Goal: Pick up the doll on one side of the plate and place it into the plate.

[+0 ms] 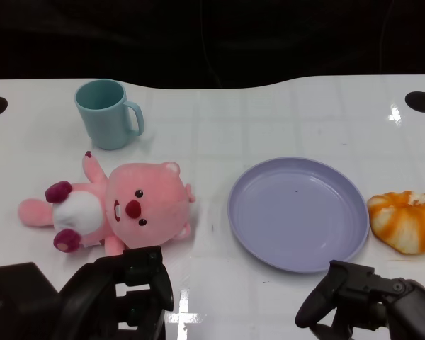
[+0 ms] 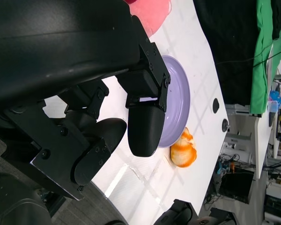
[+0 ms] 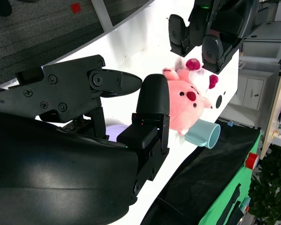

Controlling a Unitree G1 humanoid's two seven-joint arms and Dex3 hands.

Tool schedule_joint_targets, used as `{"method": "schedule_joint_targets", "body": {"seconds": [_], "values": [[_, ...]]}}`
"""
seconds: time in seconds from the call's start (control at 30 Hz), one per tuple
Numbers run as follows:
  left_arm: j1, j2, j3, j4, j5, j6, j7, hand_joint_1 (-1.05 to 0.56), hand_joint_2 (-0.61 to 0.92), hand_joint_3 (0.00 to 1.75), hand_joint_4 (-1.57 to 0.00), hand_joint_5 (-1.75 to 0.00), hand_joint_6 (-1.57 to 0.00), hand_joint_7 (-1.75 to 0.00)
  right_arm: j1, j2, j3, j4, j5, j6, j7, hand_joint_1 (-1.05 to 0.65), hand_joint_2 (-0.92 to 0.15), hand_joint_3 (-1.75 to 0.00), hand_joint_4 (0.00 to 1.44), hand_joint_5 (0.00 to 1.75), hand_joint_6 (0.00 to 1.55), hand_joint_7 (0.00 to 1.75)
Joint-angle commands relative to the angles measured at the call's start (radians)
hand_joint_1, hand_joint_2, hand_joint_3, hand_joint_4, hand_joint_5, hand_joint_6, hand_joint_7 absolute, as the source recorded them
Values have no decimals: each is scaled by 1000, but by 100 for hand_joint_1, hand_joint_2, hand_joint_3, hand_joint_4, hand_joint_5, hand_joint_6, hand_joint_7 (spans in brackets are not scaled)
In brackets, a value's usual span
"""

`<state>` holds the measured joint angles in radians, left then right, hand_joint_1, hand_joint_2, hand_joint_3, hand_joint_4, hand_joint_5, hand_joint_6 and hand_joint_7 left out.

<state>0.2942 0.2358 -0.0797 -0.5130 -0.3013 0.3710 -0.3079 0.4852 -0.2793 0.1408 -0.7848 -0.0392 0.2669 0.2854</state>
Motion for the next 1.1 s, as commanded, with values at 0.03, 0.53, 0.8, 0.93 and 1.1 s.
{"method": "schedule_joint_targets", "body": {"seconds": [0.03, 0.53, 0.8, 0.93, 1.1], "values": [[14, 8, 6, 10, 14, -27, -8, -8, 37, 147, -88, -173, -82, -157, 7, -10, 0, -22, -7, 0, -3, -23, -92, -36, 63, 162, 57, 132], [-22, -1, 83, 64, -2, -134, -19, -23, 57, 89, -63, -145, -61, -112, -18, 4, 24, -3, -30, -8, -15, -22, -92, -38, 63, 163, 57, 133], [-62, 26, 169, 65, 31, -247, -24, -37, 89, 22, -47, -112, -55, -56, -32, 7, 41, 0, -40, -5, -22, -23, -92, -37, 64, 163, 57, 135], [-102, 87, 198, 89, 122, -342, -33, -55, 92, 15, -40, -94, -50, -40, -39, 8, 49, -2, -44, 6, -26, -23, -92, -37, 64, 162, 57, 135], [-137, 143, 213, 89, 213, -373, -21, -62, 92, 11, -30, -82, -44, -28, -40, 8, 52, -4, -45, 10, -29, -23, -92, -37, 64, 162, 57, 134]]}}
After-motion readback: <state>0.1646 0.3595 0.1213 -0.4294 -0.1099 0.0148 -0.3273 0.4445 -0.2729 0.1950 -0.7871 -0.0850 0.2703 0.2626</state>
